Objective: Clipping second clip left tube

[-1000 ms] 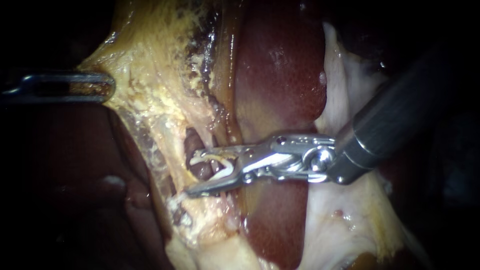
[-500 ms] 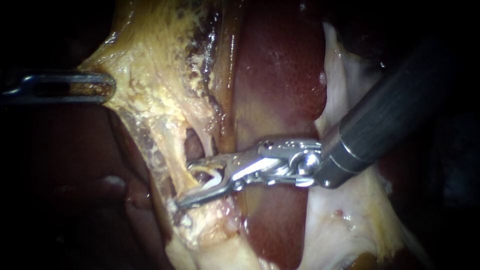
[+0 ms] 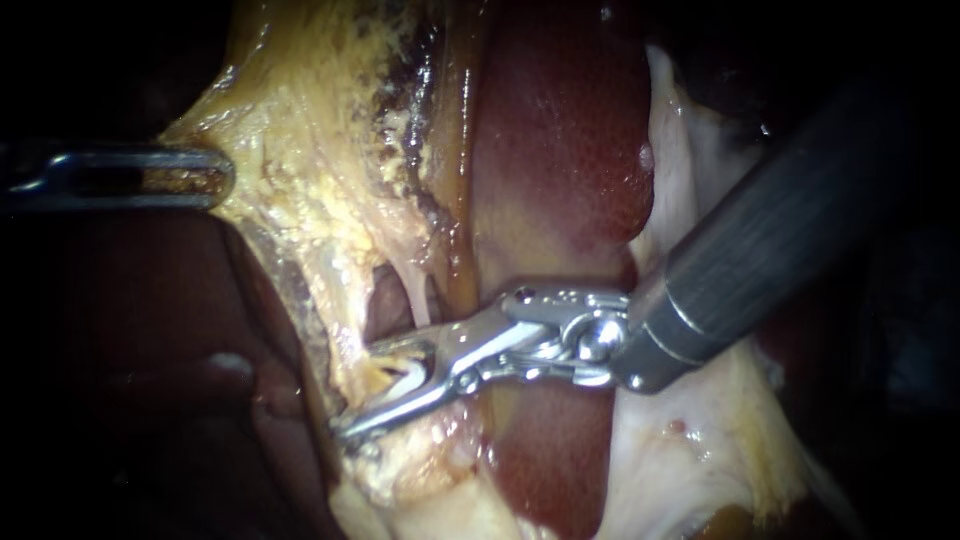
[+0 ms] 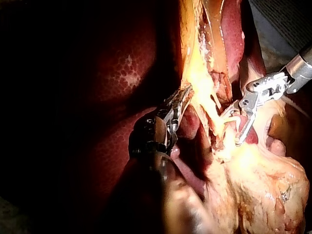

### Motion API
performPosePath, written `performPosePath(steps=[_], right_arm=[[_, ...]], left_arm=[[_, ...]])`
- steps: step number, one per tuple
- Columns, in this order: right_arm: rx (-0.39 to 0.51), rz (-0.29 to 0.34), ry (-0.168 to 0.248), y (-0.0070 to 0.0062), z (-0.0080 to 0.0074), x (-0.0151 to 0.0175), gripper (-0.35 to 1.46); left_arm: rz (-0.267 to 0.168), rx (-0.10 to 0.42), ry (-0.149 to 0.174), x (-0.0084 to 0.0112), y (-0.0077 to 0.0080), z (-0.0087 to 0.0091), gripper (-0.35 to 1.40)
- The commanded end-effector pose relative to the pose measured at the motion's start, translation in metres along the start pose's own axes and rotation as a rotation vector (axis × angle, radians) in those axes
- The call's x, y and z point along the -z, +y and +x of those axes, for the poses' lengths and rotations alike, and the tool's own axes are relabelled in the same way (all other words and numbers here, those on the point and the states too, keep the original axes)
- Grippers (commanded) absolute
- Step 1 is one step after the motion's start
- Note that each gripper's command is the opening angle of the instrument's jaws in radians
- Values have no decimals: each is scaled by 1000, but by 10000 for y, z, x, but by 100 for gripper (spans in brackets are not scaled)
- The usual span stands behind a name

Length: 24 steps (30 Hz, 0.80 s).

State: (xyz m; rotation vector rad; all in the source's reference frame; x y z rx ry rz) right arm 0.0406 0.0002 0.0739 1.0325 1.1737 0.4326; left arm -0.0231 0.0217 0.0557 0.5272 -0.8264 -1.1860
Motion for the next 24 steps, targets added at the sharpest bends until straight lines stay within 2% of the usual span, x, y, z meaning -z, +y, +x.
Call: performPosePath(steps=[1, 4, 12, 17, 24], right_arm=[[2, 1, 6, 1, 0, -1, 56], [-1, 4, 17, 3, -1, -5, 56], [2, 18, 17, 5, -2, -7, 55], [-3, 47, 6, 9, -10, -16, 54], [7, 50, 7, 10, -11, -18, 53]], left_arm=[[2, 0, 2, 0, 0, 0, -35], [2, 0, 1, -1, 0, 0, -35], [1, 0, 0, -3, -1, 1, -35], [0, 0, 0, -3, -1, 1, -35], [0, 0, 0, -3, -2, 1, -35]])
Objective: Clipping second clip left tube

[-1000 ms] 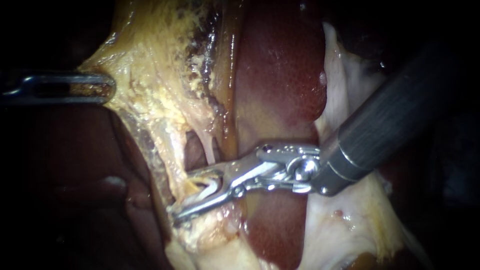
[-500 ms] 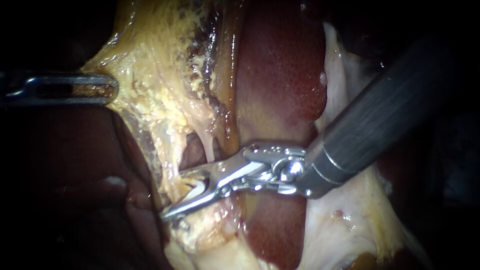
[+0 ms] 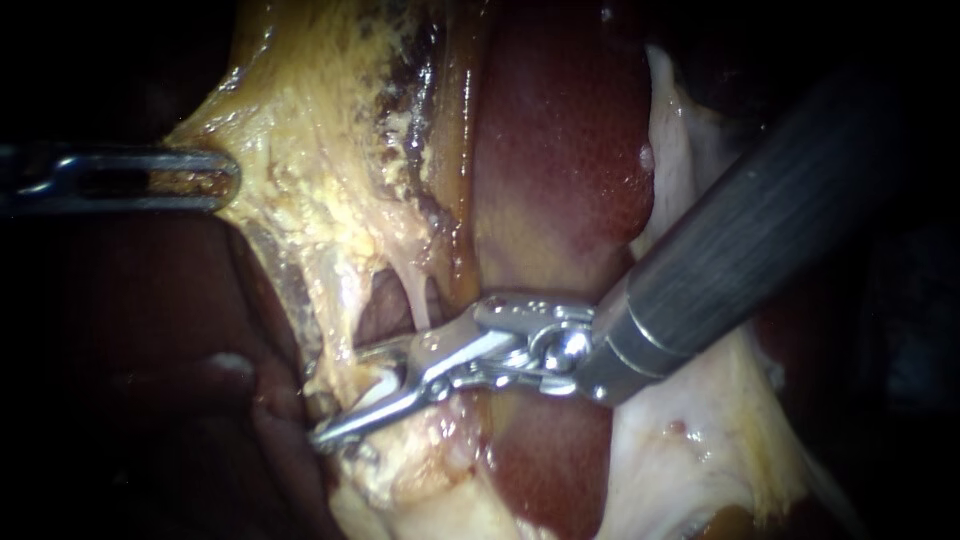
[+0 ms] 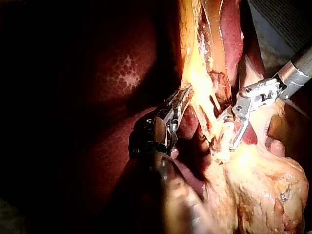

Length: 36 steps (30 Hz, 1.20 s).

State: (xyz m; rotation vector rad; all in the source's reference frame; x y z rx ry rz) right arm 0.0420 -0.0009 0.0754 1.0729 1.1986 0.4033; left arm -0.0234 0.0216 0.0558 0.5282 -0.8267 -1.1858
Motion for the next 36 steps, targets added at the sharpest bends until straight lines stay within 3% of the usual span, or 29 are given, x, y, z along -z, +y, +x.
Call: performPosePath(steps=[1, 22, 24, 27, 30, 36], right_arm=[[1, -1, 0, 0, 0, 0, 53], [25, -3, 2, 4, -2, 5, 24], [66, -10, -1, 5, -3, 5, 9], [117, -43, -15, 6, -4, 8, -35], [132, -71, -41, 8, -4, 11, -35], [143, -72, -41, 11, -5, 13, -35]], left_arm=[[0, 0, 0, 0, 0, 0, -35], [-1, 0, 0, 1, -1, 0, -35], [-1, 0, 0, 1, -1, 0, -35], [-1, 0, 0, 1, -1, 0, -35], [-1, 0, 0, 1, -1, 0, -35], [-1, 0, 0, 1, -1, 0, -35]])
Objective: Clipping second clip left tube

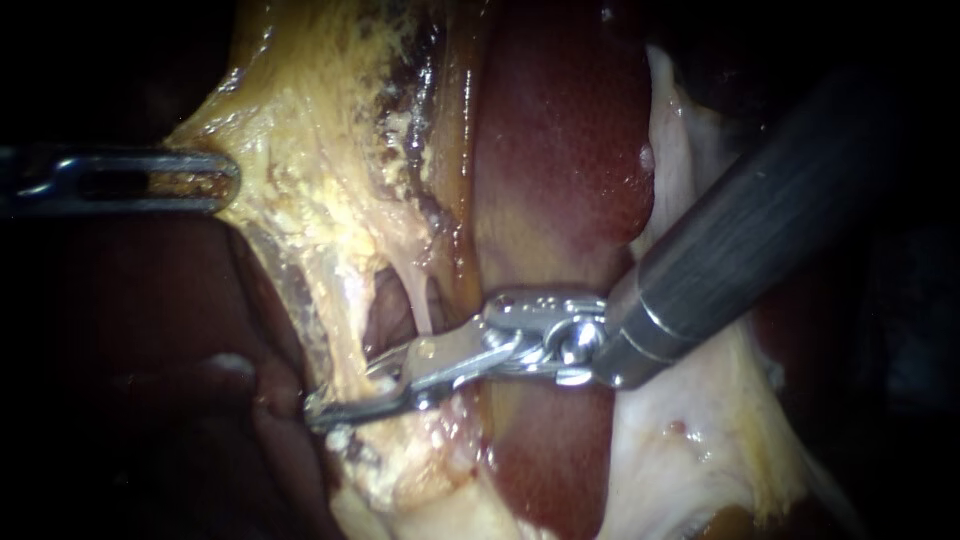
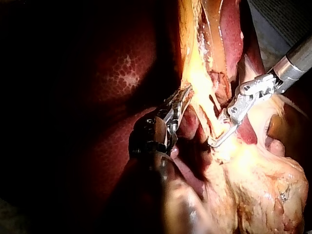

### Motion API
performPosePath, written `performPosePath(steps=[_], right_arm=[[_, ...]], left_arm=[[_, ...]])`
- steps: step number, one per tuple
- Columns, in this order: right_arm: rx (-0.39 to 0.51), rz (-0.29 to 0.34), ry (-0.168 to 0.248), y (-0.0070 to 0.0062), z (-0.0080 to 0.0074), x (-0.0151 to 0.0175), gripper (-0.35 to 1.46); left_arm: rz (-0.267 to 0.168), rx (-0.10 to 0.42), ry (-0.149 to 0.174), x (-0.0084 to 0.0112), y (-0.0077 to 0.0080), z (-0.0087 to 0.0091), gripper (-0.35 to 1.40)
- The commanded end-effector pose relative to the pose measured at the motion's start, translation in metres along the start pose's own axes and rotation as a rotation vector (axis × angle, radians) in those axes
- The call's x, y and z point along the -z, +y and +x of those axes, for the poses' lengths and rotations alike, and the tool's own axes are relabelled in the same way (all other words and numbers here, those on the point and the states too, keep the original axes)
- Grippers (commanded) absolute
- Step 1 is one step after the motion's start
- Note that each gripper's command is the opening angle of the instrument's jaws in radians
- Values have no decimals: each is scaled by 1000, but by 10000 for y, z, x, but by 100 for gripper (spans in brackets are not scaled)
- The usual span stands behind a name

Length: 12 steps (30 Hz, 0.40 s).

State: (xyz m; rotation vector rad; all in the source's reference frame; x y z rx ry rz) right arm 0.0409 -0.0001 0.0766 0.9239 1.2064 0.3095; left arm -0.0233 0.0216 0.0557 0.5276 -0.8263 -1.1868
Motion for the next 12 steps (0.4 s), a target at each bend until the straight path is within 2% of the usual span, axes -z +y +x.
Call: performPosePath(steps=[1, 12], right_arm=[[0, -1, 1, 0, -1, 0, -35], [0, -1, 0, 0, -1, 0, -35]], left_arm=[[0, 0, 0, 0, 0, 0, -35], [0, 0, 0, 0, 0, 0, -35]])
